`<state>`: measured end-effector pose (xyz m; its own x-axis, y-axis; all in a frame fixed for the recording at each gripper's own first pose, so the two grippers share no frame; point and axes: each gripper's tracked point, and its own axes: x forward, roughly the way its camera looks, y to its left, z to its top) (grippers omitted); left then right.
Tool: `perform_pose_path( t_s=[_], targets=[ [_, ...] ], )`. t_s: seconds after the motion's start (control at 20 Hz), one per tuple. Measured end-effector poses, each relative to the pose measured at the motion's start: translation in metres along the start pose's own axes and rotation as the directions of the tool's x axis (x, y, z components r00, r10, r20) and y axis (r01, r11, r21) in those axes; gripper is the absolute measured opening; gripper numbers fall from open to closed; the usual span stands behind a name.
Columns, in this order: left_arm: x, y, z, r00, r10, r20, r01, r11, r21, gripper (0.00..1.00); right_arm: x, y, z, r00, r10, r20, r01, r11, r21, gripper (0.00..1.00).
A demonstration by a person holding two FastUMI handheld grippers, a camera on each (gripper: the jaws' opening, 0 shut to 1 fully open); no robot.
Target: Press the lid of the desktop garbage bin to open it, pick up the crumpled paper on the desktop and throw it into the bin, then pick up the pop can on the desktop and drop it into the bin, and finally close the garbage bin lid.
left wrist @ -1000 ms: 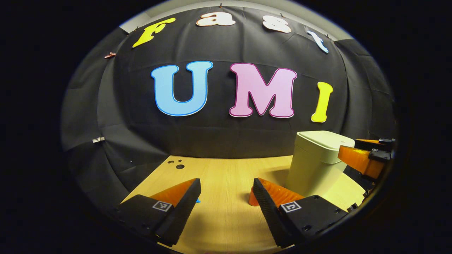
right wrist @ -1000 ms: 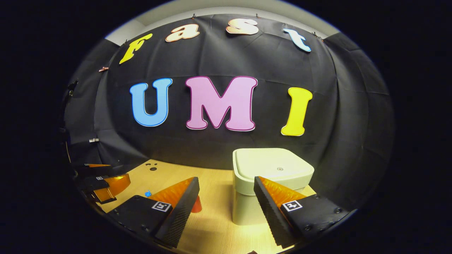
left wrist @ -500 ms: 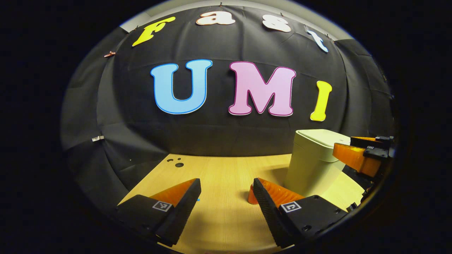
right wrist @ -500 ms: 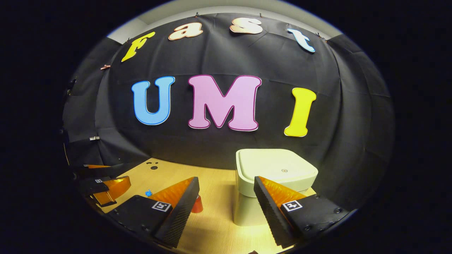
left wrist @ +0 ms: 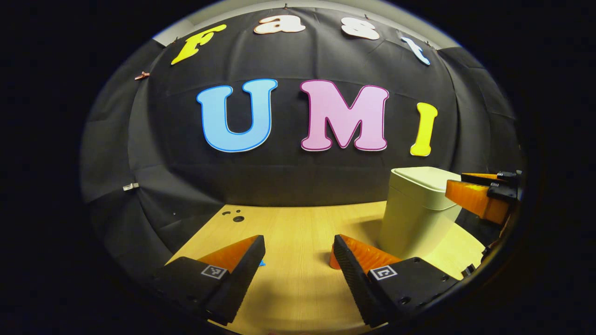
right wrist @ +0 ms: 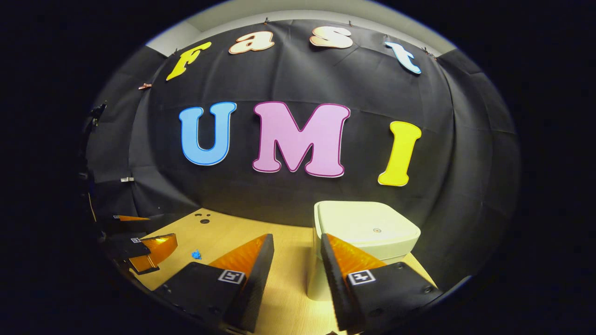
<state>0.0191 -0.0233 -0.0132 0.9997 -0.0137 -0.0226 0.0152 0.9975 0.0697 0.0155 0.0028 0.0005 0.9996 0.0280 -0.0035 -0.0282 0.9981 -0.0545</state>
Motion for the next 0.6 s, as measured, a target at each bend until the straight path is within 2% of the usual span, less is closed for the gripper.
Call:
perform_pose_path(
  t_s=[0.05,0.3,0.35,0.6],
  targets=[
    [0.0,-0.001,0.001,1.0,0.002,0.001,-0.002,1.0,0.001,0.95,0.0,-0.001,0.0,1.0,-0.004,-0.002,0.004,1.0,-0.007,0.57],
    [0.0,-0.007,0.0,1.0,-0.002,-0.002,0.002,1.0,0.003,0.96,0.001,-0.013,-0.003,0.999,-0.037,-0.017,0.037,0.999,-0.027,0.43],
    [0.0,-0.008,0.001,1.0,-0.002,0.002,0.002,1.0,0.008,0.96,0.001,-0.013,-0.002,0.999,-0.037,-0.013,0.037,0.999,-0.024,0.33],
    [-0.002,-0.015,0.003,1.0,-0.02,0.008,0.02,1.0,0.023,0.95,0.004,-0.014,0.006,1.0,-0.026,0.009,0.026,1.0,0.01,0.1]
  ],
)
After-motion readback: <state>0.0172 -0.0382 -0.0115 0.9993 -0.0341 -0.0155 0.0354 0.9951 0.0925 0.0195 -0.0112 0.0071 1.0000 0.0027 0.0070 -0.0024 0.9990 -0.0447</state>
